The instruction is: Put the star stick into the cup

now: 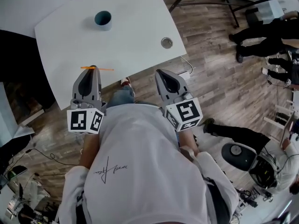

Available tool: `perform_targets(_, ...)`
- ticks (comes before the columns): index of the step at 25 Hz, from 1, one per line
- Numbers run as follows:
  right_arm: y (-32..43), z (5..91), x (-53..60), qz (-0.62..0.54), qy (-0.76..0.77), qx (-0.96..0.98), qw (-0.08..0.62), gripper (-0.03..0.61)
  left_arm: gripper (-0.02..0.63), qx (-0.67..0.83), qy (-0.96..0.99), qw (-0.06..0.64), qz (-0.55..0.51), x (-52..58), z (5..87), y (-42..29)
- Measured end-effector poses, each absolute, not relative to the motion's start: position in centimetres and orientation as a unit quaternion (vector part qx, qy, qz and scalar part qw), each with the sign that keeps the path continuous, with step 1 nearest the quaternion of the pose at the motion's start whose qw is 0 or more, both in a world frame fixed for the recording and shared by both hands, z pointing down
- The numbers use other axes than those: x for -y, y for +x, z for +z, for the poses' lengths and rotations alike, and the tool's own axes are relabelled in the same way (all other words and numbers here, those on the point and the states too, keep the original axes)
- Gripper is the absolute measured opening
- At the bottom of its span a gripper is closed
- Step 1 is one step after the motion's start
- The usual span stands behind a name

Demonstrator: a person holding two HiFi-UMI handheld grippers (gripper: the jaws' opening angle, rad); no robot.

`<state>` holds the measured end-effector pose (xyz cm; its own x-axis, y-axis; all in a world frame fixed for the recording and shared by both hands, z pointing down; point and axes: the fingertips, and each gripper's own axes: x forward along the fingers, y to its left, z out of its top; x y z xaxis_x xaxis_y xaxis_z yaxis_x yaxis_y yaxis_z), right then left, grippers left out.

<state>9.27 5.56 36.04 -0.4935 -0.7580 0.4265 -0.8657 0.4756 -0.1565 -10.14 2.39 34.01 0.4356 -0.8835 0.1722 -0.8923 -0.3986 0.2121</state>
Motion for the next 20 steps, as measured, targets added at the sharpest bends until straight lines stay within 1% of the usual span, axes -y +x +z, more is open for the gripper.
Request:
perform_targets(10,6.3,35.6,-2.9,0.153,0.460,0.858,0.170,0.009,0.020,0.539,0.833,0.124,-0.010,0.2,33.3,-12.8)
perform_targets(15,7.0,35.3,-1.7,0.145,0.456,0.860,0.175,0.009,0.020,0.544,0.828,0.133,-0.024,0.9,33.2,-13.5)
perform_targets(20,7.5,35.2,-0.4,0.148,0.461,0.859,0.165,0.009,0.020,0.549,0.825,0.132,-0.024,1.5,33.4,-14.2)
